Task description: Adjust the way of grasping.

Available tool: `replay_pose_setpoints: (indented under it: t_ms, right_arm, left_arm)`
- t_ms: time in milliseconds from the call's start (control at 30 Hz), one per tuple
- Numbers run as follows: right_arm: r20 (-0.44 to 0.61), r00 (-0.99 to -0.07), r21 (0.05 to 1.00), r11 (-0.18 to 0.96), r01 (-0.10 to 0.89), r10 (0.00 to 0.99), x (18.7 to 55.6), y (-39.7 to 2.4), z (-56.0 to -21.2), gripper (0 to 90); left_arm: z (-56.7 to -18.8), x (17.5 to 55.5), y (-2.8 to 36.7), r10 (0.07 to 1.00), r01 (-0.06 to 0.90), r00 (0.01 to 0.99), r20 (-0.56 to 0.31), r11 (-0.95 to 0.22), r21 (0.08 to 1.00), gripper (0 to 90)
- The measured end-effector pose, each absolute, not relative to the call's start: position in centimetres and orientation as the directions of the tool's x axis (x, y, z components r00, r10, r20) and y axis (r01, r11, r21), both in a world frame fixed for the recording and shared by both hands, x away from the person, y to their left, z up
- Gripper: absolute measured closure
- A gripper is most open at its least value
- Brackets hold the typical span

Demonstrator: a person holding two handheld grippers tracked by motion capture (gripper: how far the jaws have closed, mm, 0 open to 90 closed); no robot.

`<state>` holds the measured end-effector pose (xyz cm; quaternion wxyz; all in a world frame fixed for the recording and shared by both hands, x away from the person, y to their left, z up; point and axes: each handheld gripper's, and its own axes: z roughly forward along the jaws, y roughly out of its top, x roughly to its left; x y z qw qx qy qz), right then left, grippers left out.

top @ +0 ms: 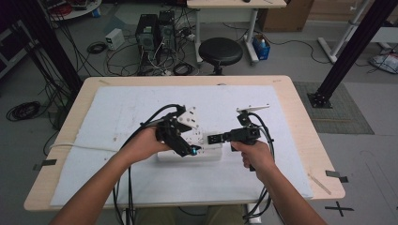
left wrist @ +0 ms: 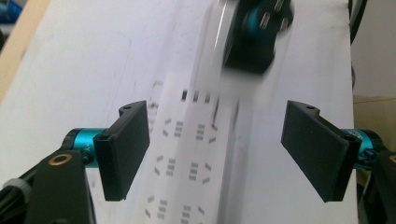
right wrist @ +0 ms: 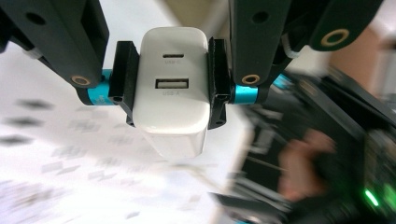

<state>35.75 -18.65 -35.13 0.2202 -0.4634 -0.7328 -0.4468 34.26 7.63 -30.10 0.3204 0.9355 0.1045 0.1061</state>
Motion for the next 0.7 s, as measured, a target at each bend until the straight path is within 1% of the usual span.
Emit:
replay_pose_setpoints:
  t_ms: [100,167,233,333,367,467,533,600,667,700]
  right_arm:
    - [0.64,-0.52,0.501,0.207,0.841,0.565,35.5,-20.0,-34.8,62.1]
    - [0.631,-0.527,0.513,0.203,0.834,0.57,35.4,-20.9,-34.7,62.1]
    - [0.625,-0.531,0.52,0.202,0.83,0.573,35.3,-21.7,-34.5,62.1]
    - [0.595,-0.53,0.529,0.202,0.824,0.604,35.3,-22.7,-33.8,62.1]
    - [0.57,-0.538,0.537,0.214,0.816,0.621,35.4,-22.9,-33.6,62.1]
    - [0.48,-0.566,0.547,0.276,0.79,0.67,35.4,-23.4,-32.5,62.1]
    - [0.387,-0.592,0.553,0.336,0.762,0.707,35.5,-23.5,-31.8,62.1]
    - [0.313,-0.612,0.552,0.385,0.739,0.726,35.6,-23.6,-31.2,62.1]
    - [0.235,-0.629,0.544,0.436,0.717,0.741,35.7,-23.7,-30.8,62.1]
    - [0.205,-0.637,0.539,0.458,0.707,0.743,35.8,-23.8,-30.7,62.1]
  left_arm:
    - [-30.1,34.8,9.4,0.306,0.183,0.945,0.111,-0.781,0.597,19.5]
    - [-30.1,35.1,10.7,0.331,0.218,0.939,0.097,-0.788,0.577,19.5]
    - [-30.1,35.5,11.9,0.376,0.27,0.923,0.085,-0.787,0.555,19.5]
    - [-29.9,36.1,13.9,0.41,0.32,0.91,0.067,-0.794,0.517,19.4]
    - [-29.9,36.4,14.6,0.429,0.345,0.901,0.06,-0.795,0.499,19.5]
    - [-29.7,36.9,16.5,0.489,0.415,0.869,0.072,-0.8,0.434,19.4]
    - [-29.7,37.3,17.7,0.535,0.458,0.84,0.092,-0.789,0.41,19.4]
    - [-29.6,37.6,18.8,0.57,0.497,0.817,0.093,-0.775,0.39,19.5]
    - [-29.6,37.6,19.7,0.563,0.494,0.823,0.074,-0.774,0.396,19.5]
    - [-29.5,37.6,20.1,0.556,0.483,0.827,0.083,-0.778,0.403,19.5]
